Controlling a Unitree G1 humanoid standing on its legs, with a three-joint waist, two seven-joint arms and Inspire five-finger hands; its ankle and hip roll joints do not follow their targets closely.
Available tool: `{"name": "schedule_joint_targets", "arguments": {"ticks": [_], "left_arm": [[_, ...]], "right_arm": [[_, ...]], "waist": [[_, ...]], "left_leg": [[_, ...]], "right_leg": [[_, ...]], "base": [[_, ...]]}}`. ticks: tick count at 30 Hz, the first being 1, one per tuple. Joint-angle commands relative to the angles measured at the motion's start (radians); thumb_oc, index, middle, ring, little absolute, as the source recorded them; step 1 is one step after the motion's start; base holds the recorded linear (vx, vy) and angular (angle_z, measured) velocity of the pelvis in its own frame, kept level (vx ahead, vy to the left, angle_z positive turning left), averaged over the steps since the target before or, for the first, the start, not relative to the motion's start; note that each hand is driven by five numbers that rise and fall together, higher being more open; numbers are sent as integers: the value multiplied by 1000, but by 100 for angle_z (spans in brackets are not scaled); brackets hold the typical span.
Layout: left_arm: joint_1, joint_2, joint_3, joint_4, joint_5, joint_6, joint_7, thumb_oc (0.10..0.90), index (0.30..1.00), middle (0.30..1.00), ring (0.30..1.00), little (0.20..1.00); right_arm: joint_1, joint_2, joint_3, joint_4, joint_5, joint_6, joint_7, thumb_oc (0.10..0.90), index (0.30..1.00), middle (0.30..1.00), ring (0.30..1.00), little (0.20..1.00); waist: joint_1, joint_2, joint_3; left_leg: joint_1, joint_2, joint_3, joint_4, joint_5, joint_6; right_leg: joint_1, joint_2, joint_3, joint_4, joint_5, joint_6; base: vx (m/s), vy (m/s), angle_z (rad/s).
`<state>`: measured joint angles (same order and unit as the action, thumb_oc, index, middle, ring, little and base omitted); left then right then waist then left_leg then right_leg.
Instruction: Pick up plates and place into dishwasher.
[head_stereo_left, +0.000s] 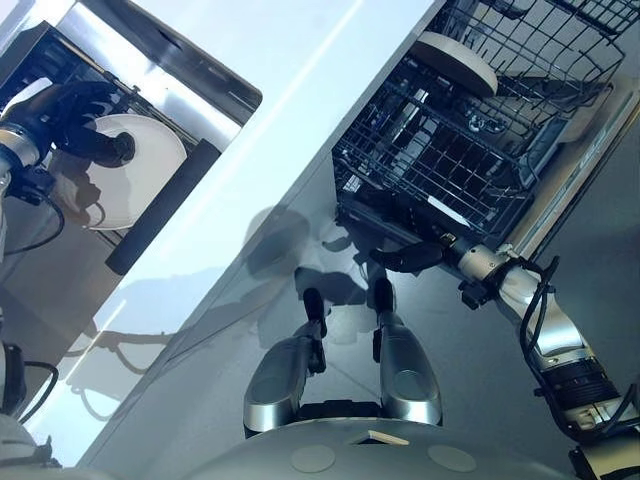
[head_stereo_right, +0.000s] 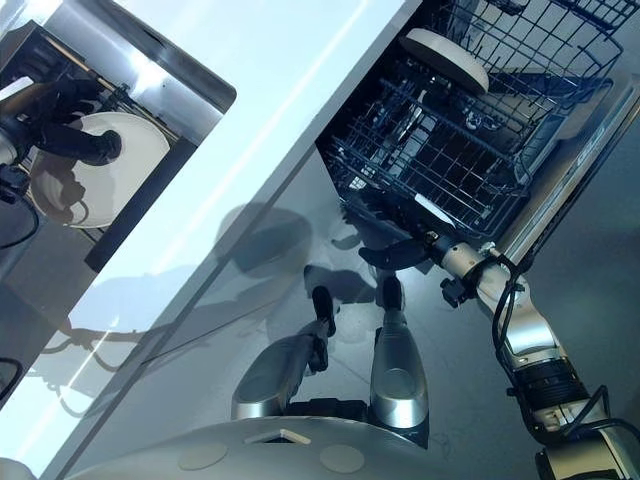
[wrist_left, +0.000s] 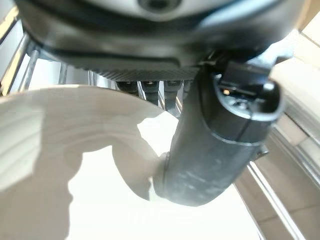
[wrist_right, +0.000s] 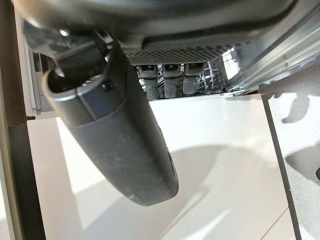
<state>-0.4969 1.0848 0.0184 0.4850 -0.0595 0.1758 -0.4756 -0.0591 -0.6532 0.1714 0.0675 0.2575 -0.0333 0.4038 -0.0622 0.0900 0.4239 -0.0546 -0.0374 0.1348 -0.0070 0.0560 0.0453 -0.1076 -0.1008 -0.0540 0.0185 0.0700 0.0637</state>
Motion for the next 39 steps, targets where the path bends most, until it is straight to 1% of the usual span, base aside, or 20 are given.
{"name": "schedule_joint_targets", "arguments": {"ticks": [1, 5, 10, 13, 14, 15, 16, 18, 19, 23, 24, 25, 26, 28, 33, 38, 39], "left_arm": [[202, 14, 23, 47, -3, 0, -75, 800, 900, 900, 900, 900], [257, -3, 74, 12, -32, -46, -86, 800, 900, 900, 900, 900], [304, -30, 106, -31, -41, -58, -94, 800, 900, 900, 900, 900], [320, -46, 119, -49, -56, -82, -60, 800, 900, 900, 900, 900], [322, -49, 123, -52, -63, -94, -45, 729, 839, 839, 839, 829], [323, -51, 128, -56, -84, -110, -18, 641, 764, 764, 764, 741], [320, -63, 138, -68, -85, -131, 29, 418, 573, 573, 573, 518], [312, -75, 152, -79, -83, -154, 121, 287, 460, 460, 460, 387], [306, -81, 164, -86, -73, -172, 172, 100, 300, 300, 300, 200], [293, -77, 195, -123, -64, -235, 326, 100, 300, 300, 300, 200], [293, -77, 199, -128, -63, -230, 335, 100, 300, 300, 300, 200], [282, -71, 211, -151, -72, -243, 413, 100, 300, 300, 300, 200], [277, -67, 215, -161, -73, -240, 439, 100, 300, 300, 300, 200], [267, -58, 216, -156, -89, -248, 447, 100, 300, 300, 300, 200], [232, -29, 211, -154, -128, -240, 454, 100, 300, 300, 300, 200], [205, -2, 200, -144, -186, -247, 448, 100, 300, 300, 300, 200], [203, -1, 200, -149, -187, -254, 456, 100, 300, 300, 300, 200]], "right_arm": [[-36, -15, -114, -83, 86, -60, -25, 800, 900, 900, 900, 900], [-18, -1, -133, -74, 84, -66, -17, 800, 900, 900, 900, 900], [-5, 15, -143, -69, 86, -73, -10, 800, 900, 900, 900, 900], [-1, 27, -137, -61, 82, -73, -4, 800, 900, 900, 900, 900], [0, 31, -134, -58, 83, -72, -4, 800, 900, 900, 900, 900], [1, 36, -131, -54, 81, -72, -4, 800, 900, 900, 900, 900], [2, 44, -128, -48, 77, -70, -5, 800, 900, 900, 900, 900], [3, 57, -123, -31, 71, -75, -5, 800, 900, 900, 900, 900], [6, 67, -120, -21, 69, -79, -4, 800, 900, 900, 900, 900], [19, 84, -119, 0, 65, -97, 3, 800, 900, 900, 900, 900], [20, 86, -119, 2, 64, -99, 4, 800, 900, 900, 900, 900], [29, 95, -114, 14, 59, -113, 2, 800, 900, 900, 900, 900], [32, 100, -112, 21, 55, -120, 4, 800, 900, 900, 900, 900], [34, 98, -107, 24, 56, -127, 3, 800, 900, 900, 900, 900], [51, 108, -91, 30, 46, -152, -8, 800, 900, 900, 900, 900], [67, 111, -86, 23, 54, -160, -22, 800, 900, 900, 900, 900], [71, 112, -86, 22, 56, -172, -36, 800, 900, 900, 900, 900]], "waist": [[33, 12, -99], [43, 9, -125], [54, 2, -161], [60, -3, -179], [61, -4, -183], [62, -6, -187], [65, -9, -193], [68, -13, -202], [69, -16, -207], [72, -21, -218], [72, -21, -218], [71, -22, -224], [69, -22, -225], [68, -21, -225], [61, -20, -225], [58, -24, -228], [58, -25, -229]], "left_leg": [[-5, -72, -54, 55, -124, 33], [19, -72, -68, 43, -127, 35], [47, -73, -81, 32, -133, 38], [63, -72, -86, 25, -137, 39], [67, -71, -87, 24, -138, 38], [69, -71, -88, 23, -138, 38], [74, -70, -90, 21, -140, 39], [80, -70, -93, 16, -141, 39], [85, -68, -95, 12, -141, 38], [93, -64, -98, -4, -136, 33], [94, -63, -98, -6, -135, 33], [97, -61, -99, -19, -130, 31], [99, -60, -99, -23, -130, 31], [100, -58, -99, -27, -127, 30], [102, -50, -94, -31, -127, 29], [106, -46, -92, -31, -128, 28], [108, -45, -93, -32, -127, 27]], "right_leg": [[-61, -14, -11, 136, -87, 61], [-40, -15, -24, 138, -97, 65], [-16, -14, -36, 136, -106, 72], [-1, -14, -45, 131, -113, 75], [3, -14, -48, 131, -115, 76], [6, -14, -49, 130, -115, 77], [12, -12, -52, 127, -121, 78], [19, -11, -56, 122, -127, 80], [25, -9, -60, 119, -131, 81], [38, -6, -66, 106, -135, 79], [39, -6, -66, 105, -135, 78], [41, -4, -68, 98, -135, 78], [40, -2, -67, 99, -137, 77], [39, -1, -67, 100, -138, 77], [40, 5, -66, 103, -144, 73], [50, 13, -63, 97, -147, 72], [53, 14, -64, 95, -148, 71]], "base": [[40, -56, 8], [22, -65, 11], [31, -68, 9], [37, -78, 4], [34, -73, -1], [37, -77, -1], [33, -75, 1], [35, -72, 6], [36, -70, 2], [20, -59, 0], [13, -62, 3], [7, -55, 3], [3, -53, 2], [-5, -11, 2], [-11, -32, 3], [-1, -46, 0], [0, -56, 2]]}}
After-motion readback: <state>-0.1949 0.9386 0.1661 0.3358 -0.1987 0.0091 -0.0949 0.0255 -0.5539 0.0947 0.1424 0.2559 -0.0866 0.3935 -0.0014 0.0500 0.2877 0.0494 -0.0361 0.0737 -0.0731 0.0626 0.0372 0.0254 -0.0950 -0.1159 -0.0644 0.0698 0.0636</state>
